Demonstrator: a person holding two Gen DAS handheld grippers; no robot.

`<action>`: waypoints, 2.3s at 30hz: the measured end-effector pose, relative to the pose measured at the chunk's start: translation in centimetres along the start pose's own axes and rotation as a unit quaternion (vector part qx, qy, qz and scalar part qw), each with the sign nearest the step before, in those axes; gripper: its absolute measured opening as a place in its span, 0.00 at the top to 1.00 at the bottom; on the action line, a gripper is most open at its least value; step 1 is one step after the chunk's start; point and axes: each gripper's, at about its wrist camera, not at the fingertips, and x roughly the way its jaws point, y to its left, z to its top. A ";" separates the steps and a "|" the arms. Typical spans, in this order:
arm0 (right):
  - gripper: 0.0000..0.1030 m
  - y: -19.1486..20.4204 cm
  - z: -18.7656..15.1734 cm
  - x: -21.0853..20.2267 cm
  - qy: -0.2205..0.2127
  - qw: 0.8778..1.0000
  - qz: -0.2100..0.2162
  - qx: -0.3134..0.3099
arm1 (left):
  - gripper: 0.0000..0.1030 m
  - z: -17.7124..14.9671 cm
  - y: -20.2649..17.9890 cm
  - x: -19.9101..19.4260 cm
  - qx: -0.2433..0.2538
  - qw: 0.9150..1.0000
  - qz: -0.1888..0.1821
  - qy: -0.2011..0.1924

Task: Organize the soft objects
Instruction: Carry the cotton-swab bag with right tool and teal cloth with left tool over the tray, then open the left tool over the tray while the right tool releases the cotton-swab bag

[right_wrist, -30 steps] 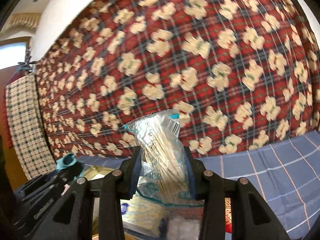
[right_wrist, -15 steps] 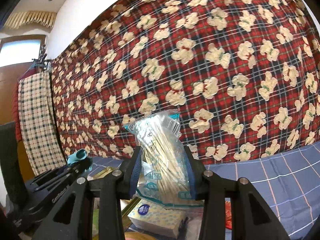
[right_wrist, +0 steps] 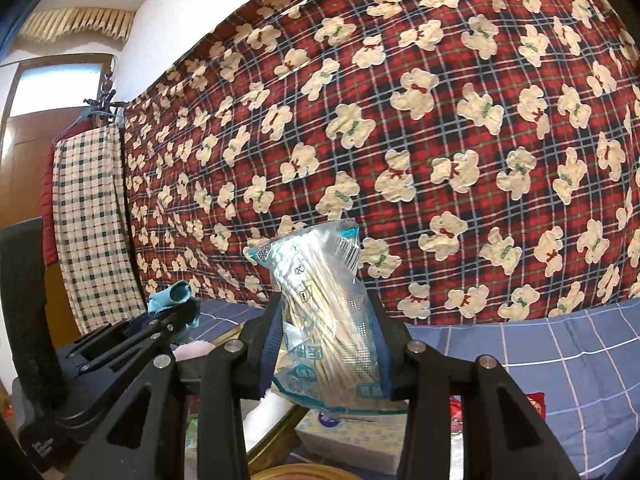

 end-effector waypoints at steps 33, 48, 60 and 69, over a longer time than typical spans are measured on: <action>0.59 5.2 -2.2 3.3 0.076 0.994 0.053 -0.063 | 0.87 -1.0 4.7 0.5 -0.021 0.997 0.066 0.035; 0.59 7.3 -2.8 4.4 0.110 0.986 0.058 -0.114 | 0.87 -2.2 6.4 1.7 -0.029 0.993 0.082 0.080; 0.59 8.3 -3.3 5.7 0.158 0.976 0.068 -0.136 | 0.87 -2.9 7.3 2.0 -0.036 0.991 0.088 0.098; 0.56 8.8 -3.6 5.8 0.168 0.970 0.093 -0.146 | 0.84 -3.3 7.8 2.0 -0.037 0.990 0.088 0.107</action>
